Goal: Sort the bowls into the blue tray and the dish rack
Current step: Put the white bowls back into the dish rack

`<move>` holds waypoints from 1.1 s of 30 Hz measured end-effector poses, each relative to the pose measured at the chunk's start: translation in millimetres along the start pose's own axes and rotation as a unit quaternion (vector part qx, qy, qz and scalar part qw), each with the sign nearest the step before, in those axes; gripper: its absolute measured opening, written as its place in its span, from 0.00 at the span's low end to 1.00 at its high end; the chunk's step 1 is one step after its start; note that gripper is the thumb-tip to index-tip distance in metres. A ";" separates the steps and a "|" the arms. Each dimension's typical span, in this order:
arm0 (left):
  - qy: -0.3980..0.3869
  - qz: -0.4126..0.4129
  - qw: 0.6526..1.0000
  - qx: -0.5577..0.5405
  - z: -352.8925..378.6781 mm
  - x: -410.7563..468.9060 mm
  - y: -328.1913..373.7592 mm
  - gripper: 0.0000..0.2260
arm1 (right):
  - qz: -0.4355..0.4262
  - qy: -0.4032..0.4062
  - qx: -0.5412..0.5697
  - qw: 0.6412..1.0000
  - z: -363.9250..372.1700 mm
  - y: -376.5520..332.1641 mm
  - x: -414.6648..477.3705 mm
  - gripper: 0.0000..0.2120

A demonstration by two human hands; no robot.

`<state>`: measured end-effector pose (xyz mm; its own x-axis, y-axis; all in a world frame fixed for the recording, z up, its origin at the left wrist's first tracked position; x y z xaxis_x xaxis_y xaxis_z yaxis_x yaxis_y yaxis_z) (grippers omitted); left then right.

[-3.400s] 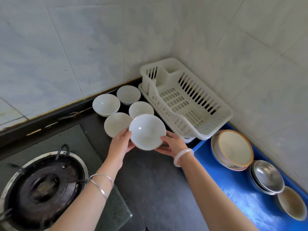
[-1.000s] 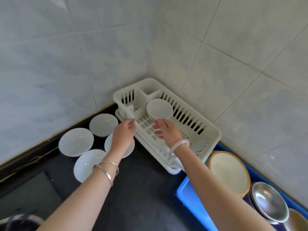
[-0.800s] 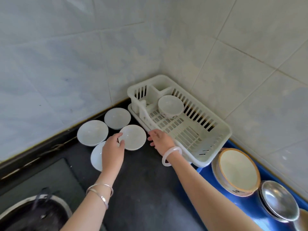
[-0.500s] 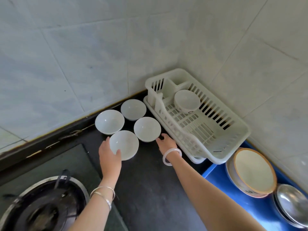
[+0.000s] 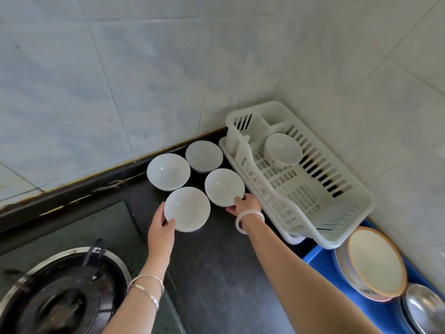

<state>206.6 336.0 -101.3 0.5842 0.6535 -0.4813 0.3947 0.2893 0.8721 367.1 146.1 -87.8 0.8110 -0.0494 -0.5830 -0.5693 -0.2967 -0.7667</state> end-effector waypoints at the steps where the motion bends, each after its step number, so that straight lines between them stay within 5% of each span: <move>1: -0.006 -0.005 1.000 -0.013 -0.2 0.5 -0.8 0.23 | -0.011 0.004 0.010 1.000 -1.9 -3.6 -2.5 0.07; 8: -0.014 -0.041 0.993 -0.114 -2.5 -0.4 -5.8 0.19 | -0.109 -0.043 -0.043 0.992 -2.2 -39.3 -36.6 0.09; 15: -0.001 -0.082 0.981 -0.174 -5.1 -2.5 -3.1 0.15 | -0.087 -0.080 -0.179 0.977 32.6 -32.3 -57.3 0.07; 22: 0.008 -0.108 0.977 -0.185 -4.9 -2.1 -2.9 0.10 | -0.092 -0.079 -0.292 0.949 46.3 -30.7 -59.8 0.04; 33: -0.005 -0.099 0.985 -0.139 -4.5 1.0 -3.3 0.16 | -0.097 -0.089 -0.381 0.915 49.8 -31.2 -56.2 0.03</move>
<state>202.7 338.8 -104.3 0.5229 0.5591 -0.6434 0.2917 0.5919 0.7514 332.6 205.6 -44.5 0.8136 0.2097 -0.5423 -0.1027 -0.8662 -0.4890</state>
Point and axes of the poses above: each hand's wrist, its own x-axis towards the middle knuckle, its own z-axis out of the palm, y = z × x, the point moved 7 cm from there along x, towards the middle knuckle, and after that the axes turned 2 degrees about -z, right-handed, at the moved point
